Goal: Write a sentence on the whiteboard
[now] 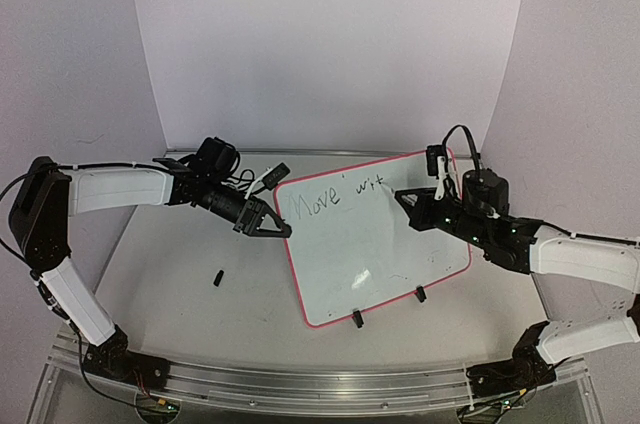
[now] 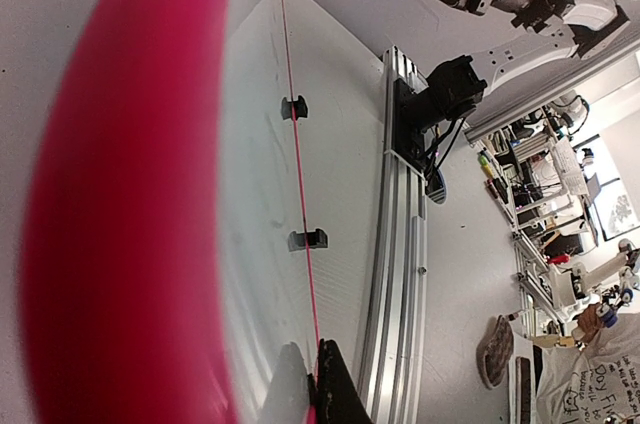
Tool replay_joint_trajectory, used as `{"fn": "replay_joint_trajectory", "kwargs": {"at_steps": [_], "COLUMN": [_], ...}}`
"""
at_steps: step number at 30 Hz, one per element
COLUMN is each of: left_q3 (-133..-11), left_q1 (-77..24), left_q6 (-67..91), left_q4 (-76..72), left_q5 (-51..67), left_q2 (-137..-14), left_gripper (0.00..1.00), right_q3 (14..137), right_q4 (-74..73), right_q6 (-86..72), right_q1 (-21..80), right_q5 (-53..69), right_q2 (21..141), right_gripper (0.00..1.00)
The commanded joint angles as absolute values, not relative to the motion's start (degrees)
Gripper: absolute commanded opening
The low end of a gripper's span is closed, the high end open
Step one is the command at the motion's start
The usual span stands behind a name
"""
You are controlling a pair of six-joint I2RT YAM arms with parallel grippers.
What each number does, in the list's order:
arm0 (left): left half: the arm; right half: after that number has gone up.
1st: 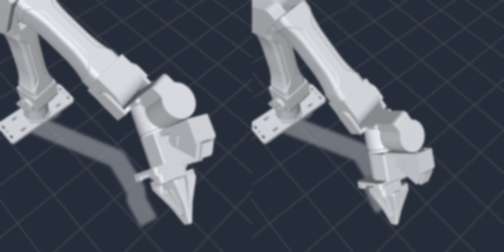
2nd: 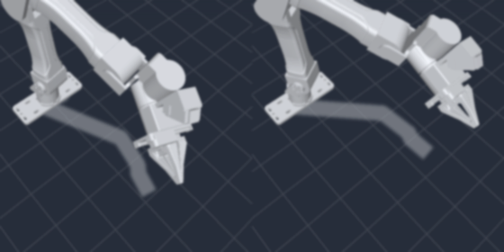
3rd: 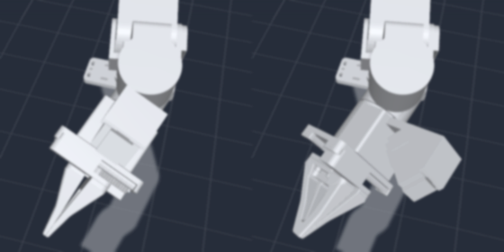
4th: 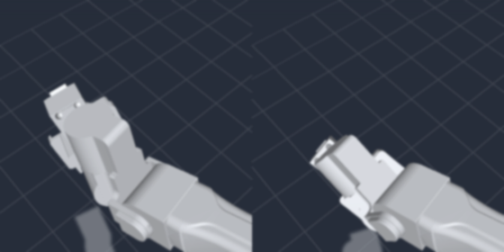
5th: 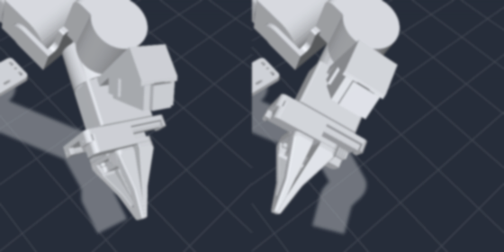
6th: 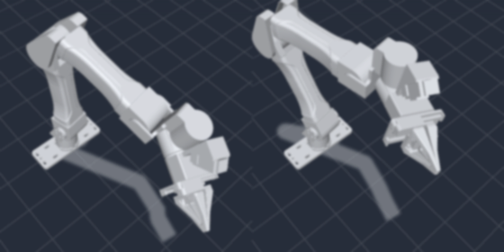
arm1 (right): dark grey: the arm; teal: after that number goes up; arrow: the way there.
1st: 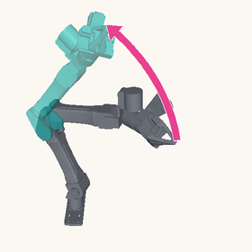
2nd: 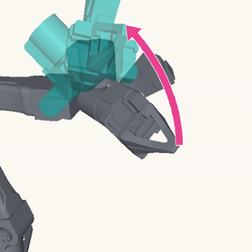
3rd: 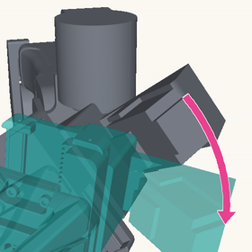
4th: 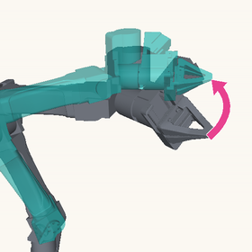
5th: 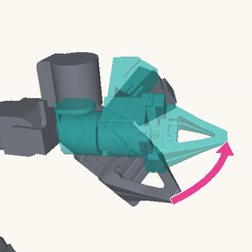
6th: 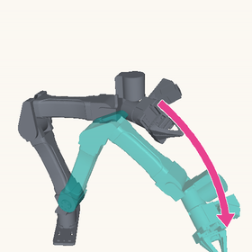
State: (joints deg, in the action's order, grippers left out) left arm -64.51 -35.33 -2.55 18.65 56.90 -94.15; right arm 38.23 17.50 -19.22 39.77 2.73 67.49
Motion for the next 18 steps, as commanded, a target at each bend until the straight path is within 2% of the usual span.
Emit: {"fn": "replay_joint_trajectory", "kwargs": {"at_steps": [1, 18], "left_q3": [-66.3, -66.3], "left_q1": [-36.7, -36.7], "left_q6": [-6.3, -6.1], "left_q4": [20.1, 20.0], "left_q5": [57.3, 57.3], "left_q2": [-93.6, -93.7], "left_gripper": [0.00, 0.00], "right_q3": [36.1, 42.5], "right_q4": [17.5, 15.0], "right_q6": [-21.1, -18.7], "right_q1": [39.6, 39.6], "right_q5": [2.4, 0.6], "right_q2": [65.6, 64.4], "right_gripper": [0.00, 0.00]}}
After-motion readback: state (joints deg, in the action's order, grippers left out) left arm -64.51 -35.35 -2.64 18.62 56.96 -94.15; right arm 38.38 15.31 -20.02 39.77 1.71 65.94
